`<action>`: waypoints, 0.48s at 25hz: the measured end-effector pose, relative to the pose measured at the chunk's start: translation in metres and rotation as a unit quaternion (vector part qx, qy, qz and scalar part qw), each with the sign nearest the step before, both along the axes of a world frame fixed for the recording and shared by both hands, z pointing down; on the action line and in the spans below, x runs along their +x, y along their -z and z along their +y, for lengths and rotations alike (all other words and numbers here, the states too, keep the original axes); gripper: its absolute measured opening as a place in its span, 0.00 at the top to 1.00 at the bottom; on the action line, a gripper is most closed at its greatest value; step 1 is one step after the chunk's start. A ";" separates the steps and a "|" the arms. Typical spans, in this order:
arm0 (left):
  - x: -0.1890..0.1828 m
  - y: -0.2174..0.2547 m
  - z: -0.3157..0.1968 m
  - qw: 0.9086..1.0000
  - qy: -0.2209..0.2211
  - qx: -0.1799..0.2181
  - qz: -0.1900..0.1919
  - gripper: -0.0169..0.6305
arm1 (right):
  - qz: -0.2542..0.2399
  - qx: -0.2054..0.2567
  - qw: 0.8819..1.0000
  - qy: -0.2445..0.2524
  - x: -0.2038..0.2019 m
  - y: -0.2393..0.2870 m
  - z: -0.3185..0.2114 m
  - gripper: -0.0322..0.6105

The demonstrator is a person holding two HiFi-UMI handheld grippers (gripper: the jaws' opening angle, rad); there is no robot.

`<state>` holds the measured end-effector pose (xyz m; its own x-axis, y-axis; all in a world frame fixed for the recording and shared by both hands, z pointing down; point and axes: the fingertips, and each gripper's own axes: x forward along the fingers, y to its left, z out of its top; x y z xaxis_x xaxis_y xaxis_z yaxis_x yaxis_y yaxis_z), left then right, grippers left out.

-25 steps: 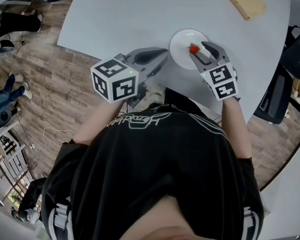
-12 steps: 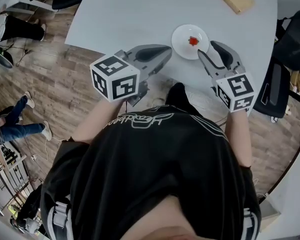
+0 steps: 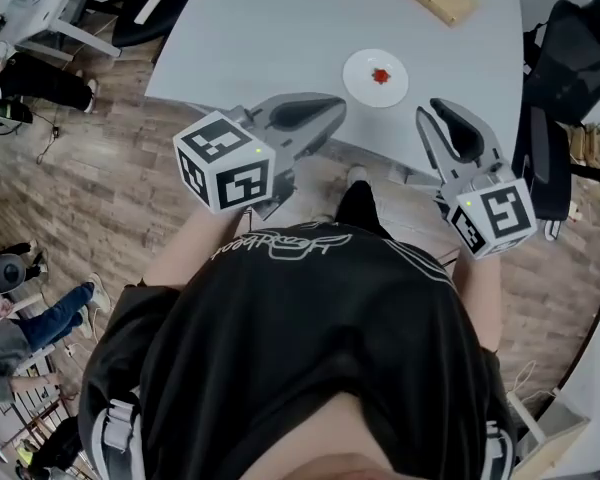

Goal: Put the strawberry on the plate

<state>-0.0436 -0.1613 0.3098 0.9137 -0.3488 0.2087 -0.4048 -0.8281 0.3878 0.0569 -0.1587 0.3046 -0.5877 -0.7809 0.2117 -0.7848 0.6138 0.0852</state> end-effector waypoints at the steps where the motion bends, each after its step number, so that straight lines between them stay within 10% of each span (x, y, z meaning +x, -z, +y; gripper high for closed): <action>1: -0.001 0.004 0.007 1.000 -0.004 0.006 0.001 0.96 | -0.008 0.005 1.000 -0.001 -0.001 0.005 0.009 0.83; 12: -0.015 0.015 0.052 0.999 -0.024 0.026 0.010 0.96 | -0.030 -0.001 0.999 0.020 -0.028 0.004 0.066 0.94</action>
